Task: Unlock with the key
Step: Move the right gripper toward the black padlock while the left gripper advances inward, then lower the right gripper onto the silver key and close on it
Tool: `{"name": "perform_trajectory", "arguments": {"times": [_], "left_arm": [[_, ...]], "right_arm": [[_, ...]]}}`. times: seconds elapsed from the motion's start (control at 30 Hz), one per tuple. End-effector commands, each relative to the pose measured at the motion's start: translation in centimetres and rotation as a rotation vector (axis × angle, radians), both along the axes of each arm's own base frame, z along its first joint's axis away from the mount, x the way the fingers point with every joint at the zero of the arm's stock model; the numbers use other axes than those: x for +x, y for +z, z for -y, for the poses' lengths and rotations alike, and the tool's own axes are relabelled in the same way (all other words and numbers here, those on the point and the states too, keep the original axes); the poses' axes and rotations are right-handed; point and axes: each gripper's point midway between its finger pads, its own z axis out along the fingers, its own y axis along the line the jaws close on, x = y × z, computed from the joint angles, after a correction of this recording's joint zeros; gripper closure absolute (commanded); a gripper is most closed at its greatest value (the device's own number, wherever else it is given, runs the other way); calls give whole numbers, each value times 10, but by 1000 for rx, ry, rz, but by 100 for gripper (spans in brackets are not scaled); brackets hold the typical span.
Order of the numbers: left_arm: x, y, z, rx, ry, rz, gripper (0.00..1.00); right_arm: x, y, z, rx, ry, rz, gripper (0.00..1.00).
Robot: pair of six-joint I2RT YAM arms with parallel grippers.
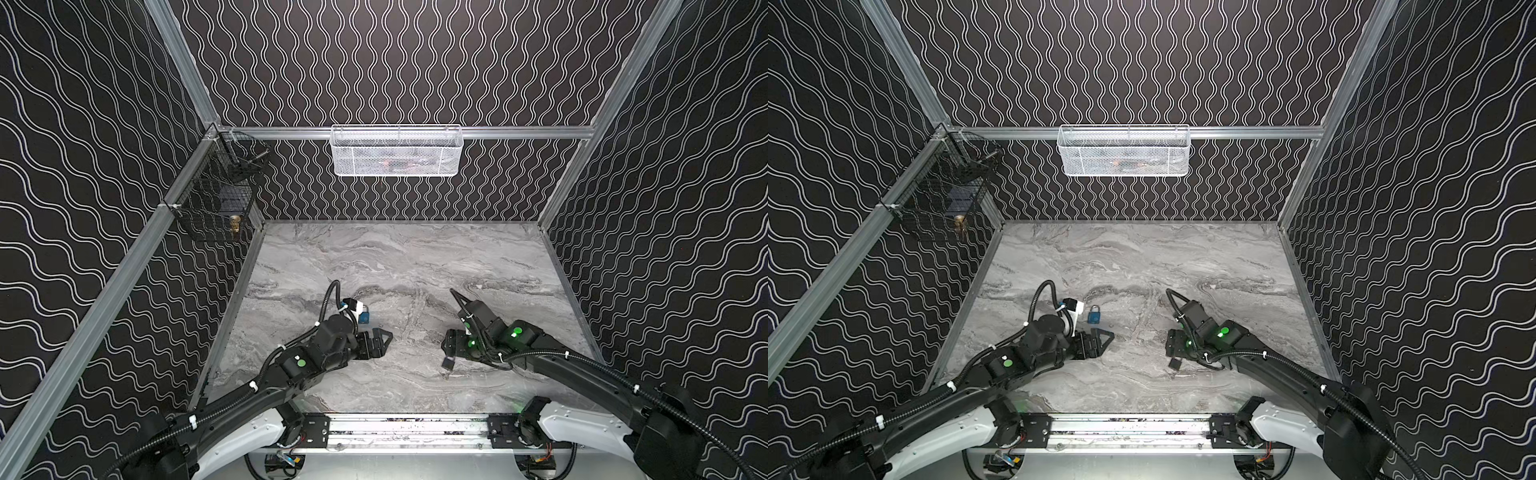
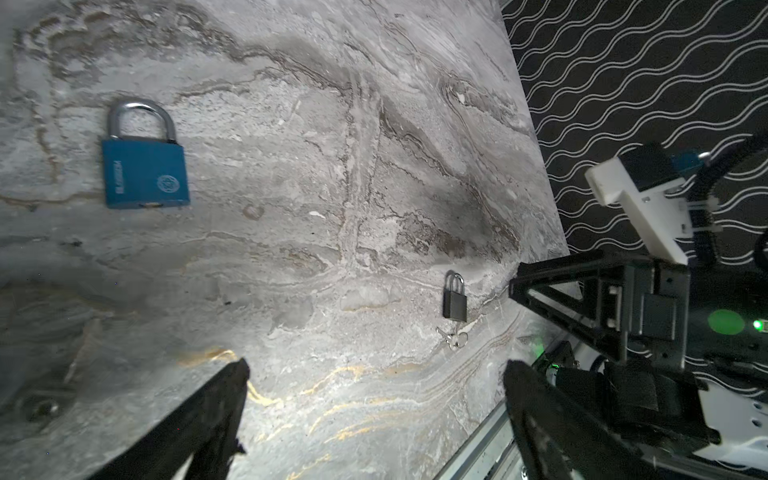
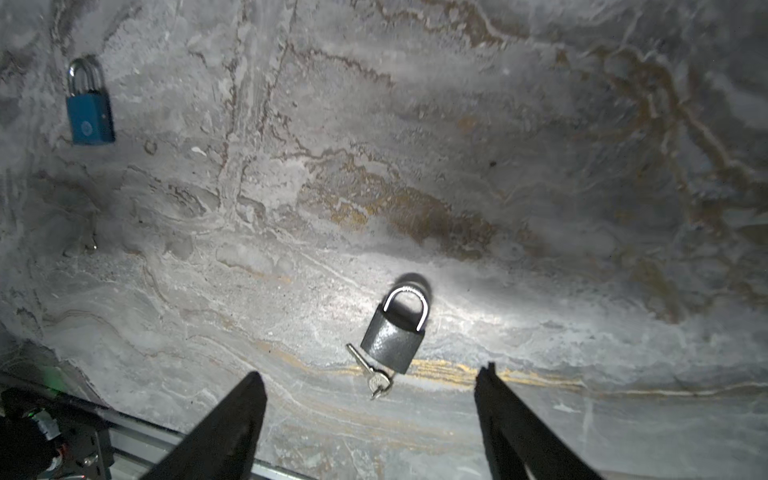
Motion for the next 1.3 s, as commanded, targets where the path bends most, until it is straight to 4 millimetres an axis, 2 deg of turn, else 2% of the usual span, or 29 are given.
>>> {"name": "perform_trajectory", "arguments": {"times": [0.0,0.27,0.43,0.57,0.63,1.27], "left_arm": [[3,5,8,-29,39,23,1],[-12,-8,27,-19,14,7,1],[-14,-13,28,2,12,-10,1],[-15,-17,24,11,26,-18,1],[-16,-19,23,14,29,-23,1],[-17,-29,14,28,60,-41,1]], "right_arm": [[-12,-8,2,-32,-63,-44,22],[-39,-26,-10,-64,-94,-91,28],[-46,-34,-15,-89,-114,-103,34],[-51,-43,-11,-107,-155,-126,40],[-51,-45,-11,-105,-168,-122,44],[-48,-60,-13,-125,-203,-127,58]]}}
